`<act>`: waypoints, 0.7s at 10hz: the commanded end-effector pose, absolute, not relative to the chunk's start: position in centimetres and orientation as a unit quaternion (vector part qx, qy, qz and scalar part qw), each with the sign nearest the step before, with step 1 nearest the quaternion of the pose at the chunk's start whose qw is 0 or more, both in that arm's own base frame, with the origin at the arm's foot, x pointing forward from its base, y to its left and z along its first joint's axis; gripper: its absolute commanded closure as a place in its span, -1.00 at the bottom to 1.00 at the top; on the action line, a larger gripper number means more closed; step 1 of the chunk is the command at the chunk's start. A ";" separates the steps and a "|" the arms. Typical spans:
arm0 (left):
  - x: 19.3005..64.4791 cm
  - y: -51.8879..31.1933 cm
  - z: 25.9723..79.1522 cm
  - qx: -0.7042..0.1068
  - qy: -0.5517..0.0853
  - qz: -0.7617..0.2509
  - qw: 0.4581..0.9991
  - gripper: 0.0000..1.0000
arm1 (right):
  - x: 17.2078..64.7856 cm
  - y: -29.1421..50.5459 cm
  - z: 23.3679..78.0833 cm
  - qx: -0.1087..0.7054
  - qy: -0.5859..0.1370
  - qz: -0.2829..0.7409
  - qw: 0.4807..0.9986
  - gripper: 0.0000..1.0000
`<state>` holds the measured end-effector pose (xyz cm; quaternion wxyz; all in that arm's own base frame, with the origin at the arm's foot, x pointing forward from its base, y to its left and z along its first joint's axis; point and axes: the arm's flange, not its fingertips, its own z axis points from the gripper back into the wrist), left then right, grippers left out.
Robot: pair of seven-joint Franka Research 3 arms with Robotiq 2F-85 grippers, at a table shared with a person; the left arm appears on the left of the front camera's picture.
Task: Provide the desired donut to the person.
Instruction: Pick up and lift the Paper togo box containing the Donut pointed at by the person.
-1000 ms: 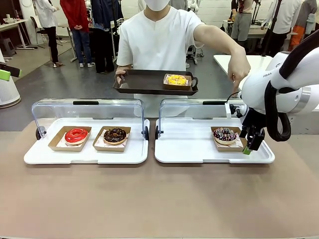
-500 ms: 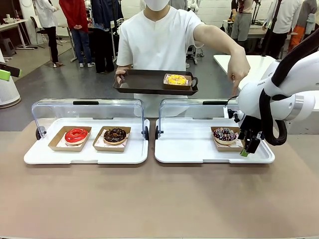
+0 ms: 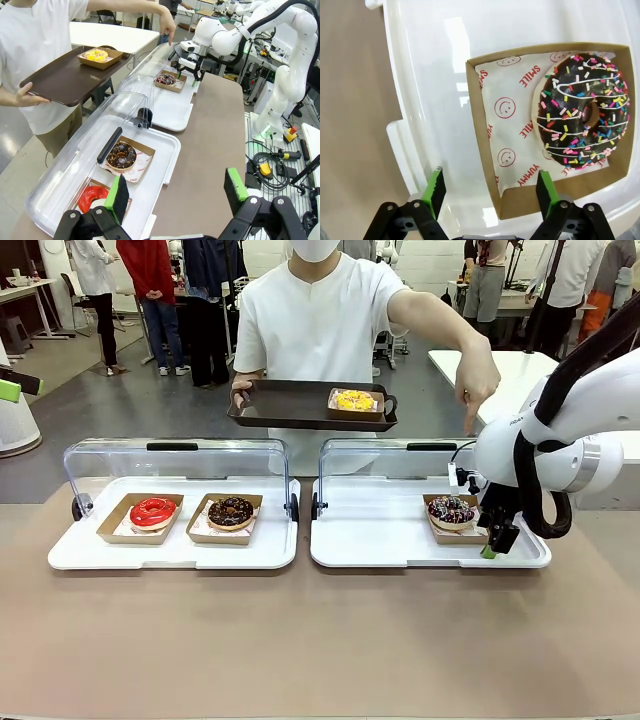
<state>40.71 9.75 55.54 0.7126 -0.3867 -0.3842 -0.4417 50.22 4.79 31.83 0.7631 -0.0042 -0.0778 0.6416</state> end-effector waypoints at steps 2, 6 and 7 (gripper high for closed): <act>40.6 9.7 55.7 -0.390 -0.386 -0.439 0.711 -1.00 | 50.5 4.8 31.7 -0.017 -0.079 0.651 0.754 1.00; 40.6 9.7 55.7 -0.390 -0.386 -0.439 0.711 -1.00 | 50.5 4.7 31.7 -0.012 -0.079 0.652 0.754 0.89; 40.6 9.7 55.7 -0.390 -0.386 -0.439 0.711 -1.00 | 50.5 4.6 31.7 -0.011 -0.078 0.651 0.755 1.00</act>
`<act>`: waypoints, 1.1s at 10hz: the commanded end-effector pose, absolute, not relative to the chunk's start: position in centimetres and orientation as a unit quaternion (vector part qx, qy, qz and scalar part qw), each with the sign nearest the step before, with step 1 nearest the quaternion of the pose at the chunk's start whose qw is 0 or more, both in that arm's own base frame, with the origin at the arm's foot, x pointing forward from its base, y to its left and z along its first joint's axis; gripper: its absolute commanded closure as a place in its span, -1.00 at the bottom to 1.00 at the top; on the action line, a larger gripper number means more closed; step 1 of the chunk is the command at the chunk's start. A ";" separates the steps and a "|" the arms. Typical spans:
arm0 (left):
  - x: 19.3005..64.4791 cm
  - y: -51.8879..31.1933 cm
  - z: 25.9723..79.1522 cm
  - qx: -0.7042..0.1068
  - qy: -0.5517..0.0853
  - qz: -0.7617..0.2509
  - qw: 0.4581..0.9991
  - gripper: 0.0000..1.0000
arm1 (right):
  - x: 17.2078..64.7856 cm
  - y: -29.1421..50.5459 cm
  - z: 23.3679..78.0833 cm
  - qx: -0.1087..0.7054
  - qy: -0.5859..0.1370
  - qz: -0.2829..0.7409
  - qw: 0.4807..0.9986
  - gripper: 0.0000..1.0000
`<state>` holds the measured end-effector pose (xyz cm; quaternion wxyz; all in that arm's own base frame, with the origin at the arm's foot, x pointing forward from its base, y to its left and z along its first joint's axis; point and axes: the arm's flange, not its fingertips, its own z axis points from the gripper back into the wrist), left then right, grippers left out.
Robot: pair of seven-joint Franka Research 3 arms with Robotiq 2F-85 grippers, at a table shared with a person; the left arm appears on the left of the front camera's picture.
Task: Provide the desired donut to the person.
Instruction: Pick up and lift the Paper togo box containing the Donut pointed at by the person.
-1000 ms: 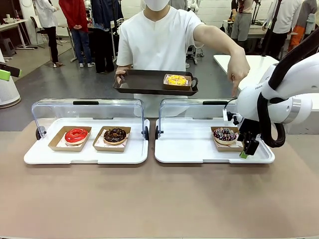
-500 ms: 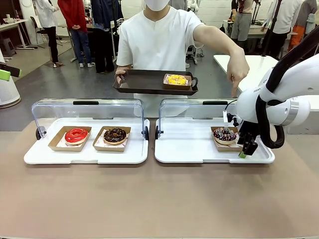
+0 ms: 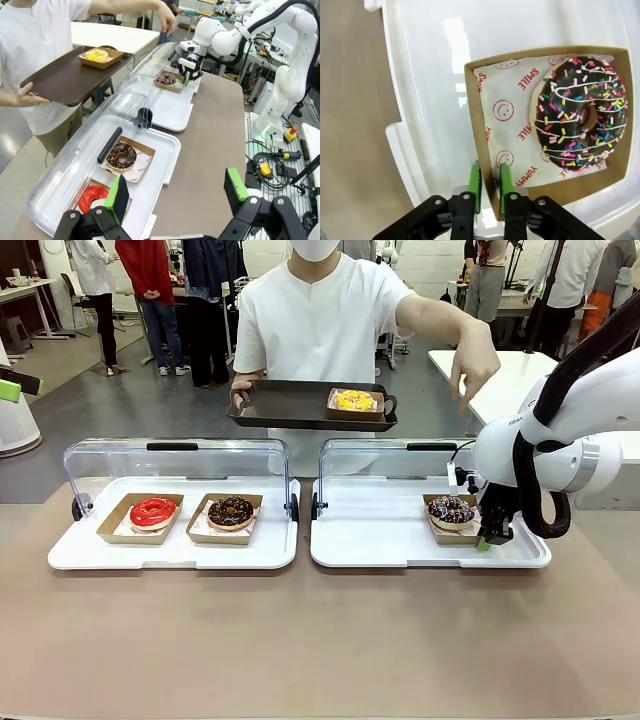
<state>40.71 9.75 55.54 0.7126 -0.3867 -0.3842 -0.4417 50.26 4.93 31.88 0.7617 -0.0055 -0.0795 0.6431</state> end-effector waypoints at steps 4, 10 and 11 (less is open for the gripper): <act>40.6 9.7 55.7 -0.390 -0.386 -0.439 0.711 -1.00 | 50.2 4.6 32.0 -0.011 -0.073 0.658 0.750 1.00; 40.6 9.7 55.7 -0.390 -0.386 -0.439 0.711 -1.00 | 43.3 6.7 39.2 -0.005 -0.050 0.696 0.716 1.00; 40.6 9.7 55.7 -0.390 -0.386 -0.439 0.711 -1.00 | 41.3 7.1 41.0 0.002 -0.040 0.704 0.709 1.00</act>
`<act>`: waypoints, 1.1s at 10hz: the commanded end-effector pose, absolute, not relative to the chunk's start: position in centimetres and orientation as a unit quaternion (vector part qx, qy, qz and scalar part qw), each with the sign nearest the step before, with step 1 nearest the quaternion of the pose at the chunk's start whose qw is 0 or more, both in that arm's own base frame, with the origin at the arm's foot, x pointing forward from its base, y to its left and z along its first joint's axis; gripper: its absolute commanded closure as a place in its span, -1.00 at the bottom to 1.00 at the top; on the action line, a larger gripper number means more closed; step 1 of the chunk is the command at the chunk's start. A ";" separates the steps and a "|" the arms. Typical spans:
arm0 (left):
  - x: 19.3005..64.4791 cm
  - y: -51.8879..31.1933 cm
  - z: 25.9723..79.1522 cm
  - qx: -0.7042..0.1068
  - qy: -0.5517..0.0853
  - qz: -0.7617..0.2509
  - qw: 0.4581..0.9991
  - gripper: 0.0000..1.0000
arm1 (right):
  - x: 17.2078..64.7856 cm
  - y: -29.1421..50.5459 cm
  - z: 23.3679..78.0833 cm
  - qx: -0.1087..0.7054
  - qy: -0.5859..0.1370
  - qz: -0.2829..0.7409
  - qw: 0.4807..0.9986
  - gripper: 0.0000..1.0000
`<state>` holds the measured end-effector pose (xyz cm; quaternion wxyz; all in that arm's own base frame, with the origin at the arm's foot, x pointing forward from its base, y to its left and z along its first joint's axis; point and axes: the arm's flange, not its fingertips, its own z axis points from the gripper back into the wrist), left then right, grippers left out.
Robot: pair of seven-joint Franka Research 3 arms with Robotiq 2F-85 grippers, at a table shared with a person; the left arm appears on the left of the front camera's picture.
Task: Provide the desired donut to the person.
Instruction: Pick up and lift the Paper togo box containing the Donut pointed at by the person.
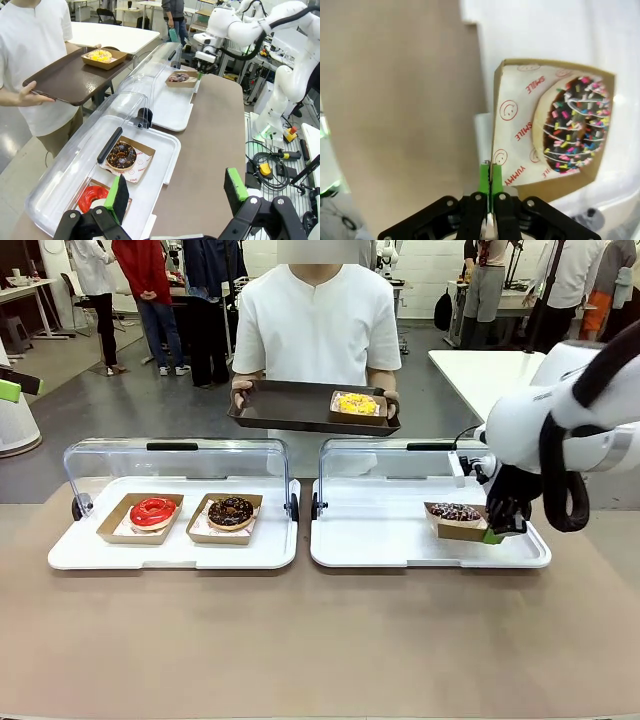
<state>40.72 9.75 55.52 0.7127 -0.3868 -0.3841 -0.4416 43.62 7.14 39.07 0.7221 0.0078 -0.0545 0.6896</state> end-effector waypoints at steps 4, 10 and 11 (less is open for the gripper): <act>40.6 9.7 55.7 -0.390 -0.386 -0.439 0.711 -1.00 | 34.7 8.4 47.8 -0.016 0.001 0.706 0.708 1.00; 40.6 9.7 55.7 -0.390 -0.386 -0.439 0.711 -1.00 | 33.9 9.5 57.8 -0.036 -0.020 0.703 0.710 1.00; 40.6 9.7 55.7 -0.390 -0.386 -0.439 0.711 -1.00 | 34.2 9.6 58.3 -0.036 -0.027 0.705 0.708 1.00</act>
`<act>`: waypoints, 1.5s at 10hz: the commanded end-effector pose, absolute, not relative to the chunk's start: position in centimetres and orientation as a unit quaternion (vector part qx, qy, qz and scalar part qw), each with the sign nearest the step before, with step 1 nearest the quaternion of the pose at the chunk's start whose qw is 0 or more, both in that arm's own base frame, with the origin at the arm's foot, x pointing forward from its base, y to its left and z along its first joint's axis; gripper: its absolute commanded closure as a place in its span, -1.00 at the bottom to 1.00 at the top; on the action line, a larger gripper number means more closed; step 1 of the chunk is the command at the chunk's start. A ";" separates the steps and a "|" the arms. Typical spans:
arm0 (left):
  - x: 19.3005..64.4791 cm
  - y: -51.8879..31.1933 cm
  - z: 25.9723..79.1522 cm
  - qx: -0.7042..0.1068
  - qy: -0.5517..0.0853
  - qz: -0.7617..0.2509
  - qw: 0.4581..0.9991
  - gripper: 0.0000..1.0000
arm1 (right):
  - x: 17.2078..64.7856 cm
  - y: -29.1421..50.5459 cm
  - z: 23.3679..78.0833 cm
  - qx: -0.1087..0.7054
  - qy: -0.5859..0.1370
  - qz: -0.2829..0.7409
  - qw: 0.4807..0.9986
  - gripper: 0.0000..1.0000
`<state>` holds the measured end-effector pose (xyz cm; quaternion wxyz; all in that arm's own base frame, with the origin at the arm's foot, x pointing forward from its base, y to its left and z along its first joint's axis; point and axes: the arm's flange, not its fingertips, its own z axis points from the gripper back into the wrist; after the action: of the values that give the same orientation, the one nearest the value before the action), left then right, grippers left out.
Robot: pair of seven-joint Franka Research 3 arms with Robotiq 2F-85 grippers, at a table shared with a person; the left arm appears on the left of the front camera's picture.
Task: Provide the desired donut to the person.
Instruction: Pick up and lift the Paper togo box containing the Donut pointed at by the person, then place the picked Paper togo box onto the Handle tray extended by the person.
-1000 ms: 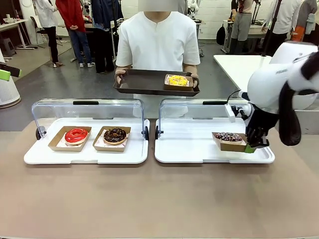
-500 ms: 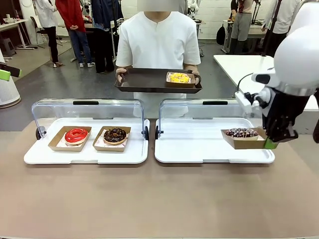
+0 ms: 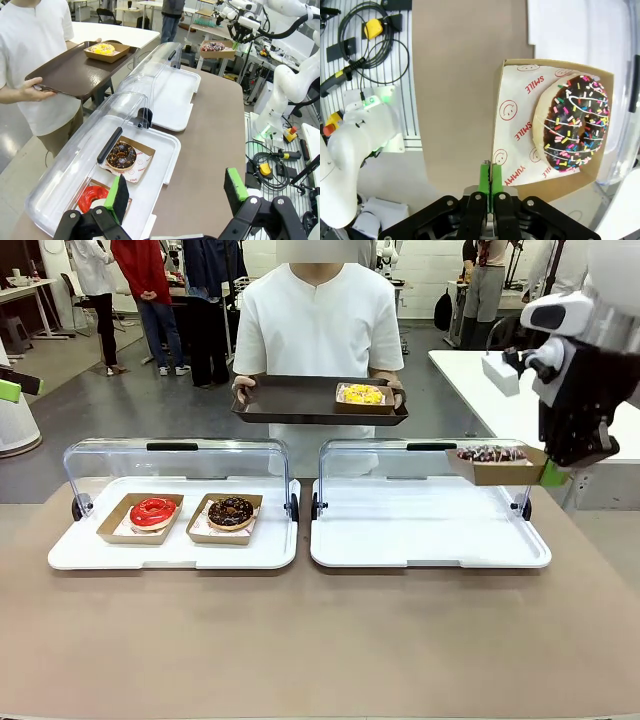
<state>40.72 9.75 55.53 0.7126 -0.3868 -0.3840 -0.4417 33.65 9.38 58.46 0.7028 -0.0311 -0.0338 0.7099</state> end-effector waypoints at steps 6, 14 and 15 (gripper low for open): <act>40.6 9.7 55.7 -0.390 -0.386 -0.439 0.711 -1.00 | 33.6 9.4 58.5 -0.031 -0.034 0.710 0.703 1.00; 40.6 9.7 55.7 -0.390 -0.386 -0.439 0.711 -1.00 | 33.6 9.4 58.5 -0.031 -0.034 0.710 0.703 1.00; 40.6 9.7 55.7 -0.390 -0.386 -0.439 0.711 -1.00 | 33.6 9.4 58.5 -0.031 -0.034 0.710 0.703 1.00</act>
<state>40.72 9.75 55.53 0.7126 -0.3868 -0.3840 -0.4417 33.90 9.42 58.70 0.6999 -0.0257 -0.0383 0.7127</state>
